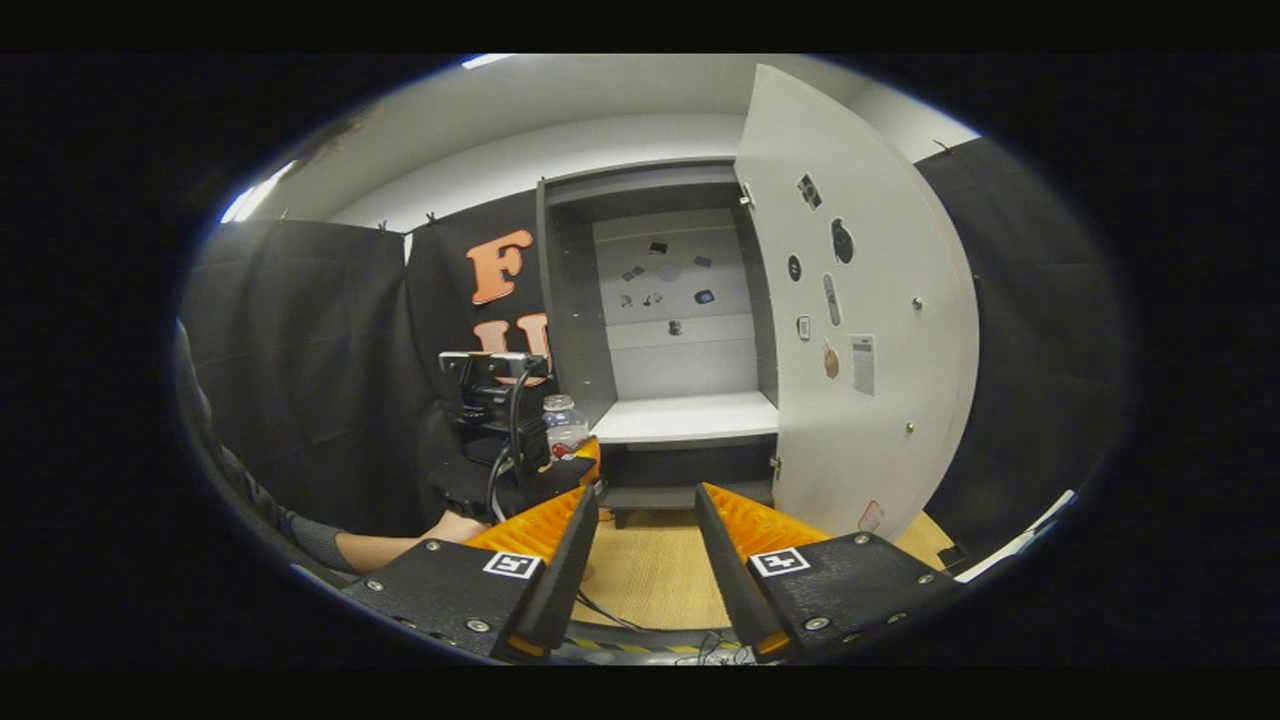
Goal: Open the cabinet door with the right hand, grasp the bottle in the cabinet with the left hand and place it on the coaster, then close the cabinet door with the right hand.
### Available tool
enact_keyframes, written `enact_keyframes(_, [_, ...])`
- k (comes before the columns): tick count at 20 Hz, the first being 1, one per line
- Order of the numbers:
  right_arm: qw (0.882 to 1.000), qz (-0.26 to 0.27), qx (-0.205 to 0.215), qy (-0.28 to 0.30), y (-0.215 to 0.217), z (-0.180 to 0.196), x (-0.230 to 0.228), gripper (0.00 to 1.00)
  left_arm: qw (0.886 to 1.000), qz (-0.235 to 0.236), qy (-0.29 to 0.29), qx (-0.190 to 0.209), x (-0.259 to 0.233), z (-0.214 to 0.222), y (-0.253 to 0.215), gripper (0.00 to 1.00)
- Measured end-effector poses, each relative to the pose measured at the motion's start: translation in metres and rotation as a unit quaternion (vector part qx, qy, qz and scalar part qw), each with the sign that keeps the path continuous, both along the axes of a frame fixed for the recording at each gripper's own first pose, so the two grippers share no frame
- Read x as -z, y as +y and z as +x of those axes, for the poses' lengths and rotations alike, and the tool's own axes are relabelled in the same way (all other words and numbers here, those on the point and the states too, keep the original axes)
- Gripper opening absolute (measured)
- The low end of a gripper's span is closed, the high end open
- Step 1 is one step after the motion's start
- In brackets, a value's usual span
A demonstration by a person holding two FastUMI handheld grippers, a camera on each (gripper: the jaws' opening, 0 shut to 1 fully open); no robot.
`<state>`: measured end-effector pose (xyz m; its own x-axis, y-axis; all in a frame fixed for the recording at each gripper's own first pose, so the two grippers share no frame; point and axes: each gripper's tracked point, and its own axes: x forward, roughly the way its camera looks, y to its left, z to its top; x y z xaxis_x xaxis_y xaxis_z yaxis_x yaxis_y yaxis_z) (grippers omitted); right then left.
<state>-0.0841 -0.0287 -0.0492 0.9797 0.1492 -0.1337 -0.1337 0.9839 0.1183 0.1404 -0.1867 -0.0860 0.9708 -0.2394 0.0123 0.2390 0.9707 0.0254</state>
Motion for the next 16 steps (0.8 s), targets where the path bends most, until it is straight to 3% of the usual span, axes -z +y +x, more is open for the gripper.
enact_keyframes(4, [1.000, 0.003, -0.013, 0.015, 0.006, -0.002, 0.015, 0.61, 1.000, -0.006, 0.003, -0.011, 0.028, -0.029, 0.016, 0.87])
enact_keyframes(5, [1.000, 0.004, -0.016, 0.017, 0.008, -0.003, 0.018, 0.58, 1.000, -0.006, 0.008, -0.012, 0.036, -0.034, 0.018, 0.87])
enact_keyframes(6, [1.000, 0.005, -0.018, 0.018, 0.010, -0.004, 0.020, 0.61, 1.000, -0.002, 0.013, -0.014, 0.045, -0.039, 0.020, 0.86])
enact_keyframes(12, [1.000, 0.010, -0.023, -0.002, 0.016, -0.009, 0.016, 0.61, 1.000, -0.005, 0.015, -0.026, 0.082, -0.064, 0.039, 0.86])
enact_keyframes(13, [1.000, 0.010, -0.023, -0.002, 0.018, -0.008, 0.016, 0.58, 1.000, -0.006, 0.015, -0.025, 0.089, -0.068, 0.040, 0.86])
enact_keyframes(15, [1.000, 0.008, -0.024, 0.002, 0.019, -0.009, 0.020, 0.61, 1.000, -0.005, 0.016, -0.022, 0.104, -0.074, 0.041, 0.86])
enact_keyframes(16, [1.000, 0.006, -0.025, 0.006, 0.020, -0.008, 0.023, 0.58, 1.000, -0.003, 0.014, -0.019, 0.111, -0.078, 0.040, 0.86])
